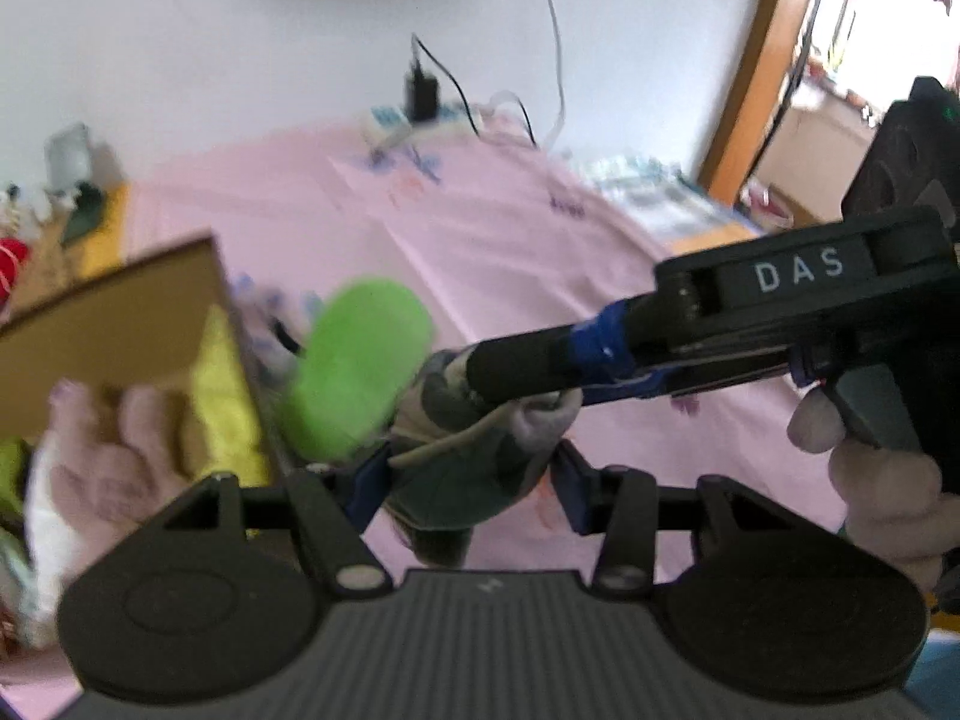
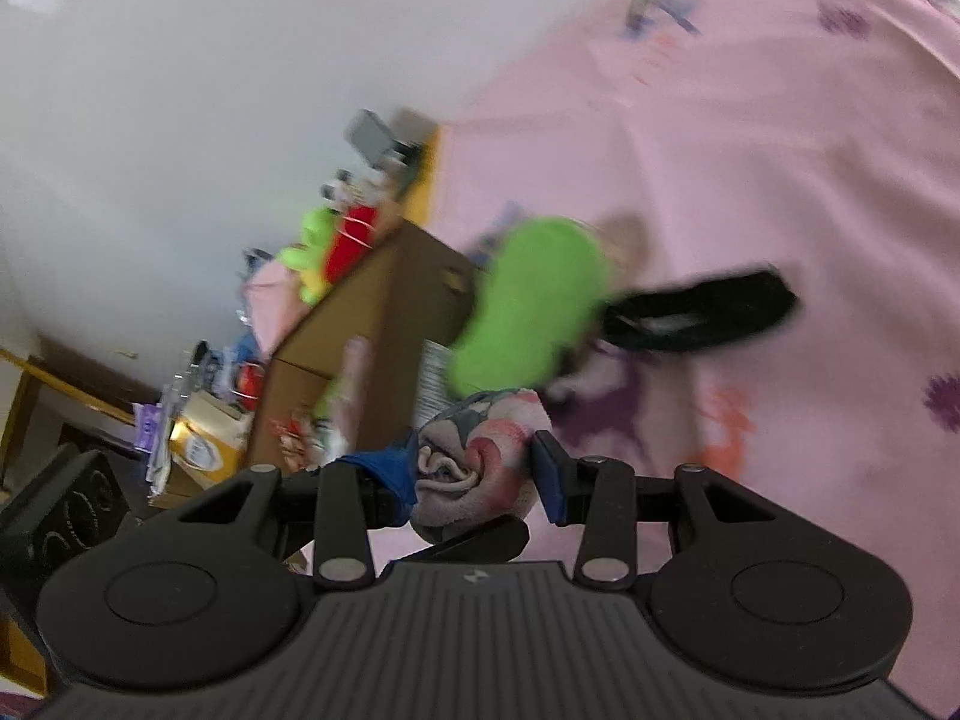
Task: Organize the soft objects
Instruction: 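Carry the grey-green patterned plush into the box and open the right gripper, then move the right gripper back toward the green plush with the black strap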
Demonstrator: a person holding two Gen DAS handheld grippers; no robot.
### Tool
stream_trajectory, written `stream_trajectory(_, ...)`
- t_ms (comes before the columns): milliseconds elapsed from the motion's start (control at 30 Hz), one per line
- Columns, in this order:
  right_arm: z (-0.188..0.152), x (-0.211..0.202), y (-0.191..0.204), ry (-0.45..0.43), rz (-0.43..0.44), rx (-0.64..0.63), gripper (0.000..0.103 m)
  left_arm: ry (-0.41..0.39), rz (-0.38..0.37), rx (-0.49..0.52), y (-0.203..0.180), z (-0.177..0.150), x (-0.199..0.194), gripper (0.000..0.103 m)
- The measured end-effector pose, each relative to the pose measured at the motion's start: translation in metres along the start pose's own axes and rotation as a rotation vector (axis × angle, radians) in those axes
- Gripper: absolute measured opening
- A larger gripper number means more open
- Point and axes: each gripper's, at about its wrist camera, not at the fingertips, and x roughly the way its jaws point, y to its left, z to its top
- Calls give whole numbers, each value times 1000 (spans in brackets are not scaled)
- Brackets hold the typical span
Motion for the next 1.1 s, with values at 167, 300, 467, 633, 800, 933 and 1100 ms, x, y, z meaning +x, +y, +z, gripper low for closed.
stream_trajectory(167, 7, 12, 45, -62, 81, -88, 26, -90, 8, -57, 39, 7, -38, 47)
stream_trajectory(300, 13, 42, 71, -72, 106, -139, 26, -105, 44, -98, 73, 6, -46, 48)
stream_trajectory(467, 16, 87, 85, -77, 88, -168, 26, -92, 85, -156, 111, 5, -35, 51)
stream_trajectory(633, 16, 119, 87, -105, -4, -163, 27, -39, 130, -213, 143, 3, -15, 56)
stream_trajectory(800, 13, 117, 86, -140, -28, -139, 27, -15, 160, -216, 149, 1, -13, 61)
stream_trajectory(933, 9, 109, 89, -152, -46, -167, 27, 1, 203, -204, 149, 2, -15, 62)
stream_trajectory(1100, 2, 101, 91, -161, -81, -215, 27, 12, 244, -184, 141, 5, -17, 65)
